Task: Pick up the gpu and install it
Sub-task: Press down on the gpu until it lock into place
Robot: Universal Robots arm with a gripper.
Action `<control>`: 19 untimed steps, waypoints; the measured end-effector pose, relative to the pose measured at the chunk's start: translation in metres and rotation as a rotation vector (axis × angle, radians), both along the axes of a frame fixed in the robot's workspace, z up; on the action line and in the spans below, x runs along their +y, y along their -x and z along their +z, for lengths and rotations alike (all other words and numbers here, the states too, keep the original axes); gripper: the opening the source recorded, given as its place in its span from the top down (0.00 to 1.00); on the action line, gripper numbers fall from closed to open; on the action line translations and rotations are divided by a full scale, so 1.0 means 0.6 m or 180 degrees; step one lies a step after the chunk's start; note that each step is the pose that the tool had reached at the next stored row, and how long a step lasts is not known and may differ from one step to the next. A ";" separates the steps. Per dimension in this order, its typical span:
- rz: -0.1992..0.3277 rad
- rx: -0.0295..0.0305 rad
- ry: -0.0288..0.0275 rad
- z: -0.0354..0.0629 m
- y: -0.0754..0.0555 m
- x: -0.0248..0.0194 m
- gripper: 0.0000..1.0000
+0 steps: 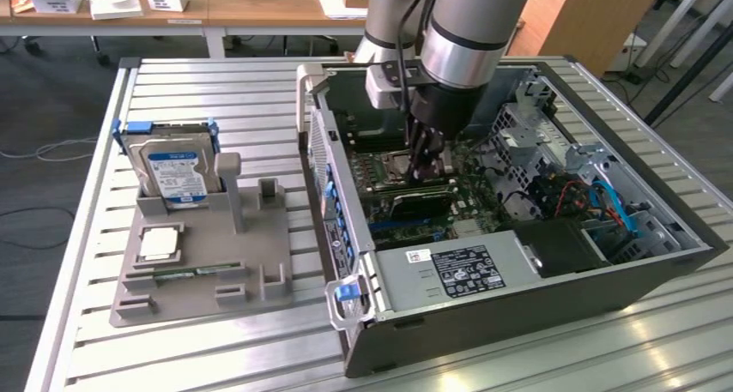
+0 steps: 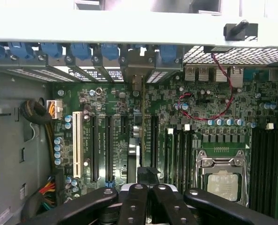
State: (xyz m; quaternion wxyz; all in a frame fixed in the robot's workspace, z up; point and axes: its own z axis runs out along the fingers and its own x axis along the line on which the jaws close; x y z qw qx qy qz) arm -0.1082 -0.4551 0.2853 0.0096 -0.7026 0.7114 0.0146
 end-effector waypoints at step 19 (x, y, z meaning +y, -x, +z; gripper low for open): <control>0.0000 0.0000 0.0000 -0.009 0.003 0.0002 0.89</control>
